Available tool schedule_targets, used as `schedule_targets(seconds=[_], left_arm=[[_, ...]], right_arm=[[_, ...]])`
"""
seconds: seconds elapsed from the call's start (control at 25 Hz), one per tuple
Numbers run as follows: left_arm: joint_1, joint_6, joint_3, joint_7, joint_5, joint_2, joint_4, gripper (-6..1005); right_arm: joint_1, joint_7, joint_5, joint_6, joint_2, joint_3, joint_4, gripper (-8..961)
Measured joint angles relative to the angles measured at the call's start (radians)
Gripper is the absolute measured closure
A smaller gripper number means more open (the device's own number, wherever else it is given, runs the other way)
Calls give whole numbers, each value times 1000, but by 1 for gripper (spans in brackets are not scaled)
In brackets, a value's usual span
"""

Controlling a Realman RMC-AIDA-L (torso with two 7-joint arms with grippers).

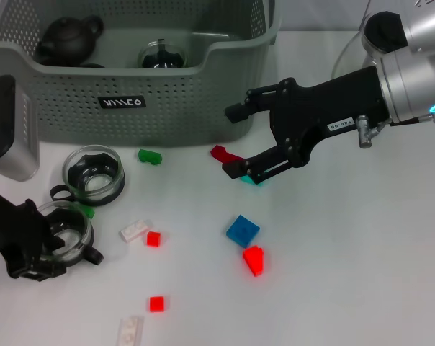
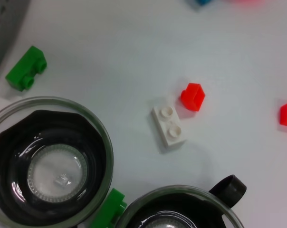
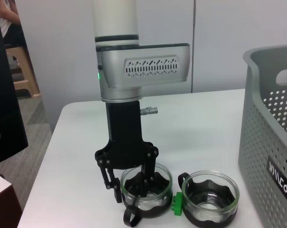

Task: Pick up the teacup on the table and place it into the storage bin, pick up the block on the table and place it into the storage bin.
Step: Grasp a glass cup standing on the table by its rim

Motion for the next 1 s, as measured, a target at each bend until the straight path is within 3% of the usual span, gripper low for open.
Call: schedule_targets(seconds=[0.84, 1.0], left_arm=[[12, -22, 51, 4, -5, -1, -24, 602], [13, -18, 51, 1, -4, -1, -22, 681]], right_arm=[[-9, 0, 1, 0, 0, 4, 2, 25], [-9, 0, 1, -2, 0, 9, 2, 26]])
